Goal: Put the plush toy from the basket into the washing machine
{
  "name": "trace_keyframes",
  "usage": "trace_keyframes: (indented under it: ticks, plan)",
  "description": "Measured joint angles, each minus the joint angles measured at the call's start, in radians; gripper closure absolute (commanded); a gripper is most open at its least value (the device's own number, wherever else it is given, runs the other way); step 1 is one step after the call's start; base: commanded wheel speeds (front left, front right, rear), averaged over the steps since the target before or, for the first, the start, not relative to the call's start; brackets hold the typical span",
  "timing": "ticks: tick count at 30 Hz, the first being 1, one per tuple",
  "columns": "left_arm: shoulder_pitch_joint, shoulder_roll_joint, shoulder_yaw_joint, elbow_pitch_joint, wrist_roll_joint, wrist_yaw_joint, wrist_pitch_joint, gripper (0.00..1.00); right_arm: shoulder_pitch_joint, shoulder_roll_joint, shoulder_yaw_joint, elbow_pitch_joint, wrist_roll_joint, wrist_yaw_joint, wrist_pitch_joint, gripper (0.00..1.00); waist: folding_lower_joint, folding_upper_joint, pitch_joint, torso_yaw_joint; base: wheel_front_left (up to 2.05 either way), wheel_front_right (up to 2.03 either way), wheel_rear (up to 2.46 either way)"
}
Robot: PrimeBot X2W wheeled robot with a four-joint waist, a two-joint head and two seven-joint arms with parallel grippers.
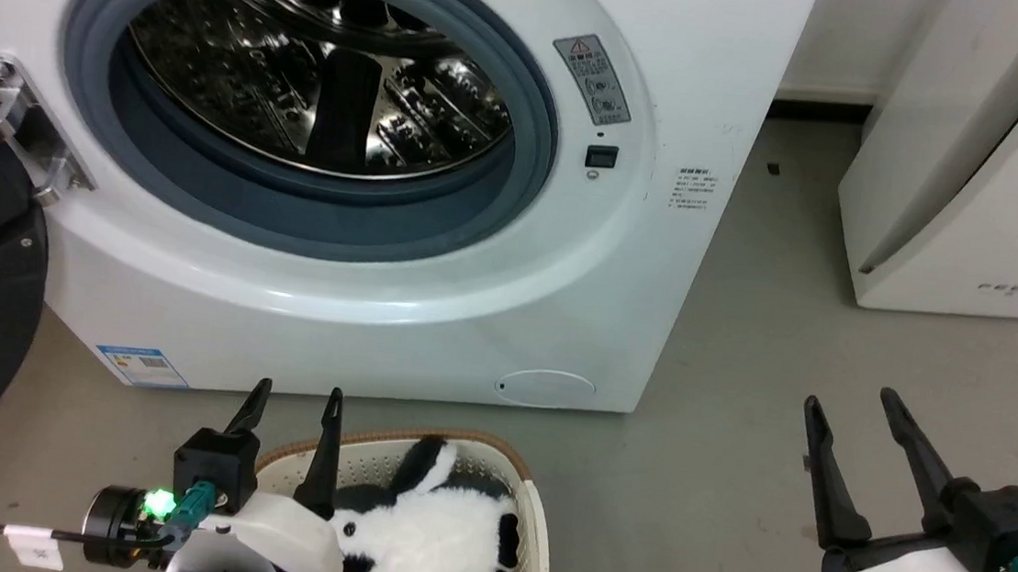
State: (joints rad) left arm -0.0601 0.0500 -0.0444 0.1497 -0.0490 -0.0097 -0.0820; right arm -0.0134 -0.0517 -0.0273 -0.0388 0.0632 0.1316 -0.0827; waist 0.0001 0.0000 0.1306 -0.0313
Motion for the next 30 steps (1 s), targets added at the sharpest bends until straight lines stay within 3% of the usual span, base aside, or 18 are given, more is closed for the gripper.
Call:
trace_keyframes:
  ticks: [15, 30]
  plan:
    - [-0.125, 0.024, -0.016, 0.166, -0.007, -0.029, -0.034, 0.00, -0.036, 0.000, -0.008, -0.045, 0.019, 0.000, -0.034, 0.00, 0.0001, 0.0000, 0.121, -0.029, 0.00, 0.00, 0.00]
    - [-0.305, 0.065, -0.055, 0.461, -0.027, -0.055, -0.040, 0.00, -0.079, 0.000, -0.011, -0.083, 0.049, 0.000, -0.063, 0.00, 0.0001, 0.0000, 0.273, -0.076, 0.00, 0.00, 0.00]
